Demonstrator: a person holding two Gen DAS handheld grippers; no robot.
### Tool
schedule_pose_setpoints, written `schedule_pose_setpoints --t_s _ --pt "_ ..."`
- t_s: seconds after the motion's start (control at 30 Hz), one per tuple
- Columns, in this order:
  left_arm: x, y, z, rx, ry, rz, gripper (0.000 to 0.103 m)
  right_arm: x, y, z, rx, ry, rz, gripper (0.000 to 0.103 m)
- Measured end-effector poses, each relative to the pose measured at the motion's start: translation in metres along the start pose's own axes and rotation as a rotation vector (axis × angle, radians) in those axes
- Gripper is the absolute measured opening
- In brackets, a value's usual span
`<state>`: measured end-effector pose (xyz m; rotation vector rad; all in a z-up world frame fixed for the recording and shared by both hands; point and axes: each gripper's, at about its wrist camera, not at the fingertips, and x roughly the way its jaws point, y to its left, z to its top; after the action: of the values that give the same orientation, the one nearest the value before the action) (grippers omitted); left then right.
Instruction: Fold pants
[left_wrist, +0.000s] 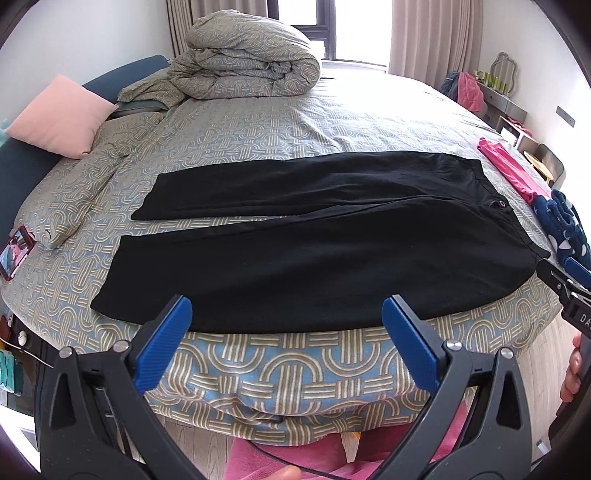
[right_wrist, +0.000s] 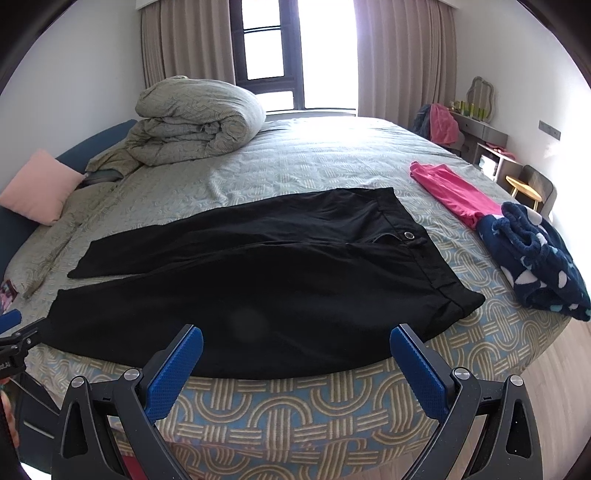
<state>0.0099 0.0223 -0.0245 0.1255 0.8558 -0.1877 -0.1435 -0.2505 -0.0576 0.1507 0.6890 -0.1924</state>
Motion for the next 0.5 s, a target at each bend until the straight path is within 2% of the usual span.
schedule_pose_setpoints --t_s 0.5 --pt "0.0029 -0.0016 -0.0031 0.016 0.005 0.000 0.103 0.0051 0.0000 -0.0018 0.009 0.030 -0.004 0.103"
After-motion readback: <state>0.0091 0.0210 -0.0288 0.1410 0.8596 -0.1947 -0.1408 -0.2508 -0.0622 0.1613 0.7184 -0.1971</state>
